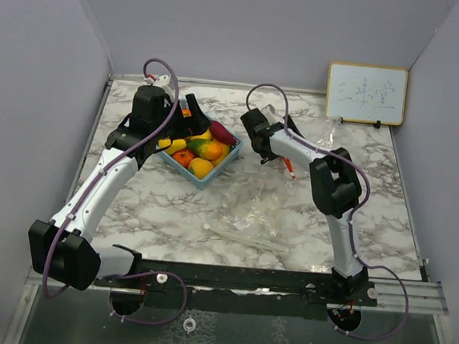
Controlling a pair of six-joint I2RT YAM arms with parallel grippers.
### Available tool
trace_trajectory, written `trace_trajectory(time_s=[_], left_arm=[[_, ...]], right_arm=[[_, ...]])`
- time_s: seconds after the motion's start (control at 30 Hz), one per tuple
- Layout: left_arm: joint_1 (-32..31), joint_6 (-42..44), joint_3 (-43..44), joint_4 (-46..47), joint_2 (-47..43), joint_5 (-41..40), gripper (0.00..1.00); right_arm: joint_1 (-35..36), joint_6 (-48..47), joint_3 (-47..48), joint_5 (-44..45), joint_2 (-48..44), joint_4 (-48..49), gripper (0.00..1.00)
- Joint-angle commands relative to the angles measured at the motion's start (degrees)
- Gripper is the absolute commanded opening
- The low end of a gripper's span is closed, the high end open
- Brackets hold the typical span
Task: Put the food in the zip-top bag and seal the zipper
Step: Pick up the zipper food storage bag at the center of the board.
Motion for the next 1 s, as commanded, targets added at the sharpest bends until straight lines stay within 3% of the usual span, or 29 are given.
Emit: trace_trajectory(time_s=[0.0, 0.2, 0.27, 0.5, 0.67, 0.77, 0.97], left_arm=[[0.3, 0.5, -0.2, 1.3, -0.5, 1.3, 0.95], [0.2, 0.3, -0.5, 1.6, 0.5, 1.7, 0.95], [0.2, 0.2, -0.4, 1.5, 0.6, 1.7, 0.95], [0.2, 0.2, 0.3, 1.5, 1.7, 1.7, 0.95], [0.3, 0.4, 1.9, 1.4, 2.8, 2.0, 0.91], [0.3, 0.6, 3.0, 1.4, 3.3, 2.3, 0.87], [0.4, -1.0, 5.0, 3.2, 4.7, 5.4, 0.79]], right_arm=[[-0.7, -2.1, -3.4, 6.8, -0.5, 4.6, 0.93], [-2.3, -5.3, -7.3, 10.9, 0.5, 9.2, 0.92], [-3.4, -6.4, -8.7, 11.4, 0.5, 11.0, 0.87], [-5.4, -4.7, -10.8, 9.1, -1.4, 11.1, 0.49], [-5.5, -3.2, -9.1, 5.5, -4.1, 9.0, 0.03], [-5.5, -1.2, -6.3, -0.3, -6.9, 5.8, 0.02], [-5.5, 2.0, -2.4, -21.5, -18.5, 3.7, 0.02]])
